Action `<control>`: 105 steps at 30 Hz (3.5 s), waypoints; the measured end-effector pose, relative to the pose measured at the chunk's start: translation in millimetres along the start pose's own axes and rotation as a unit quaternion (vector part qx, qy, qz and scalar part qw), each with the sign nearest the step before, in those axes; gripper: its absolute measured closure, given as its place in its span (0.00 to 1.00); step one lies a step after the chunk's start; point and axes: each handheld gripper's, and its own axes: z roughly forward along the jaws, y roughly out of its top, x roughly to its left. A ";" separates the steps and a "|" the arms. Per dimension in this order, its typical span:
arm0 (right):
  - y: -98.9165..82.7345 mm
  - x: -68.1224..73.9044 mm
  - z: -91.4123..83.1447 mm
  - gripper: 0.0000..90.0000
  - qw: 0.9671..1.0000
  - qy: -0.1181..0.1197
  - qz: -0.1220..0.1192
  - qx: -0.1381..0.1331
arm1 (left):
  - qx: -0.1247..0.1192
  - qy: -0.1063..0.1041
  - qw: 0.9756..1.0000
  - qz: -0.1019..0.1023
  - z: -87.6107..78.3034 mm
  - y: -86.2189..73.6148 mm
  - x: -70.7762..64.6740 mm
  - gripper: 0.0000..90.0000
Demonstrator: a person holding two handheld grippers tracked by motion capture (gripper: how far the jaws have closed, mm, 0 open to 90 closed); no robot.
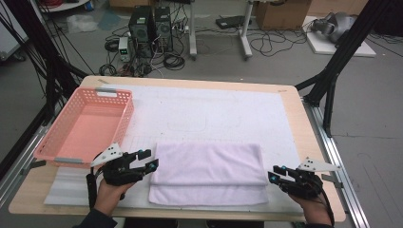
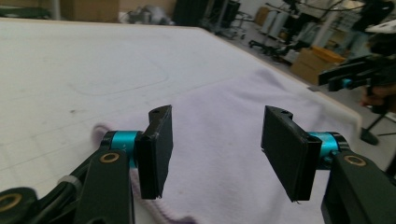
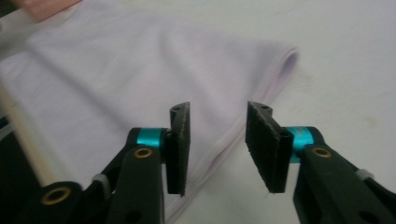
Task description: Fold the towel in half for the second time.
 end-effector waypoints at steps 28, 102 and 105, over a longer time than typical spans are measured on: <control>36.5 -33.8 101.2 0.56 0.991 -0.113 -0.007 0.066 | 0.091 0.106 0.989 -0.038 66.9 7.4 48.3 0.46; 86.4 -72.2 135.6 0.63 0.989 -0.145 0.008 0.009 | 0.068 0.135 0.987 -0.063 100.3 51.2 97.5 0.43; 83.3 -70.2 126.3 0.59 0.990 -0.140 0.010 0.003 | 0.085 0.119 0.988 -0.049 97.1 49.4 89.4 0.39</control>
